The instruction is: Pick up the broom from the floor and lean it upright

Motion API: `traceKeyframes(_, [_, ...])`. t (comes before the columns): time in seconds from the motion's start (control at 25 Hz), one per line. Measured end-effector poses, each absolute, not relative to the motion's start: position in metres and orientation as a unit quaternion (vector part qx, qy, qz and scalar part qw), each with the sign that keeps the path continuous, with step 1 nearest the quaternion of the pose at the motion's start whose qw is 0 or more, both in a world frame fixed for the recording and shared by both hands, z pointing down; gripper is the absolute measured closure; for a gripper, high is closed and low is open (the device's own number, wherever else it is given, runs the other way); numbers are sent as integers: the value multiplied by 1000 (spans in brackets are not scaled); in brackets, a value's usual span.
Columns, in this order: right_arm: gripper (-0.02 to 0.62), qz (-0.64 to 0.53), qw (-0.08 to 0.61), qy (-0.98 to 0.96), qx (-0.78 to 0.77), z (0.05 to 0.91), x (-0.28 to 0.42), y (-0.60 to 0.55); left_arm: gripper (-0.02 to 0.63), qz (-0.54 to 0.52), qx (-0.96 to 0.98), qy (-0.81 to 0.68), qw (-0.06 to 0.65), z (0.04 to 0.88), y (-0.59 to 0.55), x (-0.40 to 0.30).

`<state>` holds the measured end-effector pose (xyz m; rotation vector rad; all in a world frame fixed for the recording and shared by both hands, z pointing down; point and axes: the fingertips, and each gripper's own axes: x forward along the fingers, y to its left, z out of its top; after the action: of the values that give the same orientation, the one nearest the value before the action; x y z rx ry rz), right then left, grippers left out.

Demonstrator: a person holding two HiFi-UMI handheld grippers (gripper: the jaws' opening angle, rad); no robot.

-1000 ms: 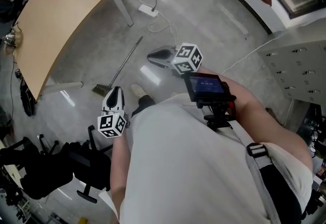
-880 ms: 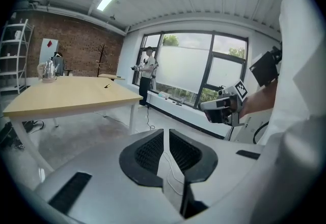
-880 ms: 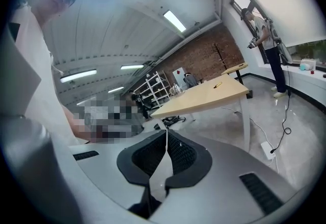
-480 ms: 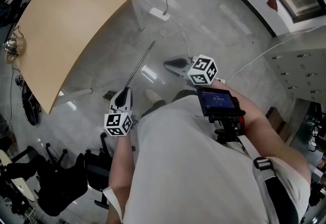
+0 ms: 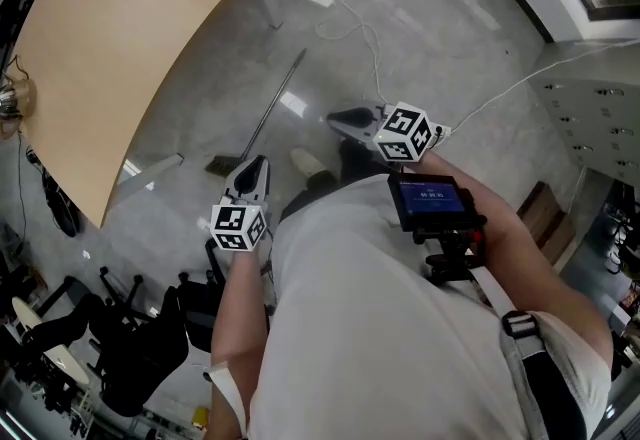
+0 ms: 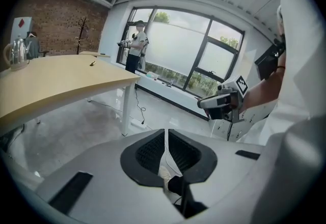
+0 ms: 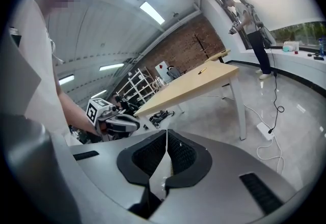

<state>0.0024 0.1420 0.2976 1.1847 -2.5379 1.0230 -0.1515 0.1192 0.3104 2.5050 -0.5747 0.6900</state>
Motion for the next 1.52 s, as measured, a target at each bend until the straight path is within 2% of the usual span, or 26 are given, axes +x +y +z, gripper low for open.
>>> traceKeyframes(0.28, [577,375,88,-836,391,360,24,115,581,320,885,-199,275,366,115,-135])
traceKeyframes(0.68, [577,410,171,-820,360,459,53,148,581,375,865,-160,292,456,108,-100])
traceKeyframes(0.96, [577,412,217,-800,378,520,85,148,584,412,854,-129,292,516,100,-90])
traceKeyframes(1.32, [577,399,216,-800,391,604,98,108,583,446,851,-70,267,620,88,-70])
traceKeyframes(1.52, [577,381,226,-804,397,614,110,99,584,452,852,-65,255,637,79,-68])
